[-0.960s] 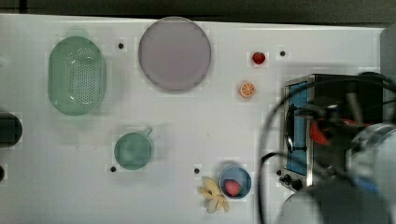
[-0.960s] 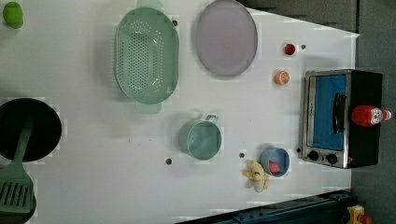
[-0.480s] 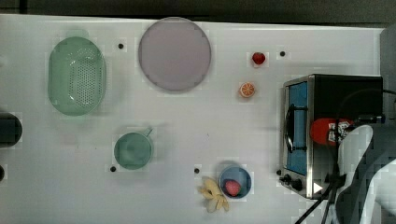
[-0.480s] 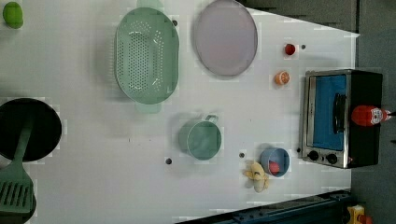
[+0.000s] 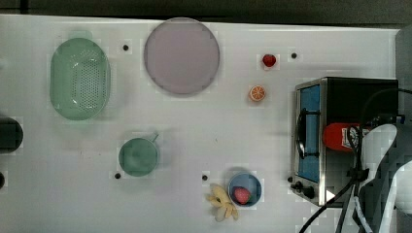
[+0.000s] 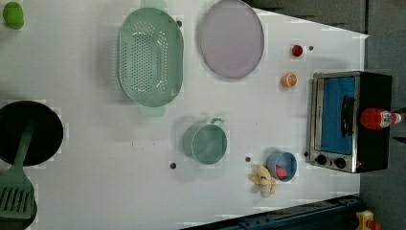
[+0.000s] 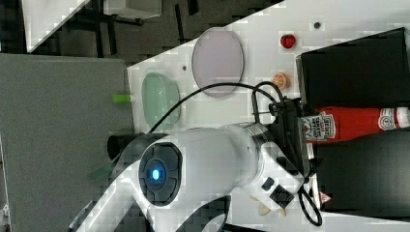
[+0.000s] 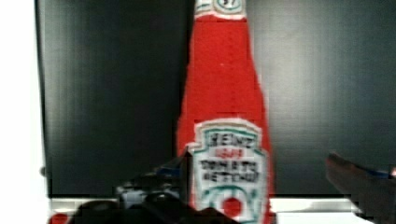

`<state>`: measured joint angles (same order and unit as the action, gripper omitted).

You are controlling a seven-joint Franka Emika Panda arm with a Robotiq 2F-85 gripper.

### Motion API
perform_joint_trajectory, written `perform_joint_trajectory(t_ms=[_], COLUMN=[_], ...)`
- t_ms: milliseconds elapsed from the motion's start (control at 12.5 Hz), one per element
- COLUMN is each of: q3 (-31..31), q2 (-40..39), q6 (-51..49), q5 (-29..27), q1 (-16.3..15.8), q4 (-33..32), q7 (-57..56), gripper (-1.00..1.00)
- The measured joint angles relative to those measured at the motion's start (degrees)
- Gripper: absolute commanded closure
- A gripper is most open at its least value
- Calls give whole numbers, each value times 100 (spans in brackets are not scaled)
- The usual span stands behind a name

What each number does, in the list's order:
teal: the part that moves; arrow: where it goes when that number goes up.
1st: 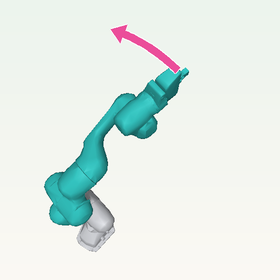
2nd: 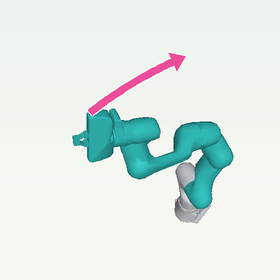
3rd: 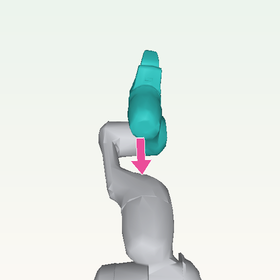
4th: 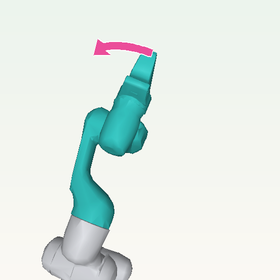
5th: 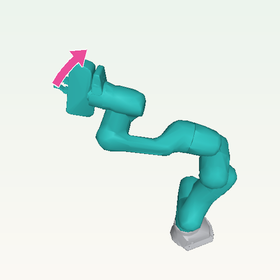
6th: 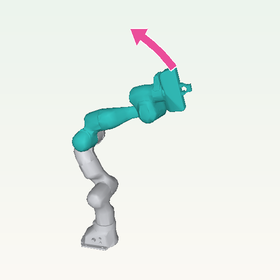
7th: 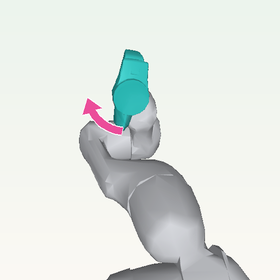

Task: Pick Ketchup from oven and place it on table.

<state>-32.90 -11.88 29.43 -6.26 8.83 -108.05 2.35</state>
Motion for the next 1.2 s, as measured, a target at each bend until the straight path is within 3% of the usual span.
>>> perform_joint_trajectory(t_ms=[240, 480, 640, 720, 1040, 1200], q3=[22, 109, 104, 120, 84, 106], q2=[-231, -317, -462, -499, -376, -363], q6=[316, 769, 646, 688, 747, 439], q5=[-280, -291, -415, -340, -322, -54], q1=[-27, -55, -45, -46, -178, -155], q4=[39, -470, -604, -621, -554, -408], q7=[18, 11, 10, 10, 6, 9], gripper=[-100, -93, -44, -29, -29, -29])
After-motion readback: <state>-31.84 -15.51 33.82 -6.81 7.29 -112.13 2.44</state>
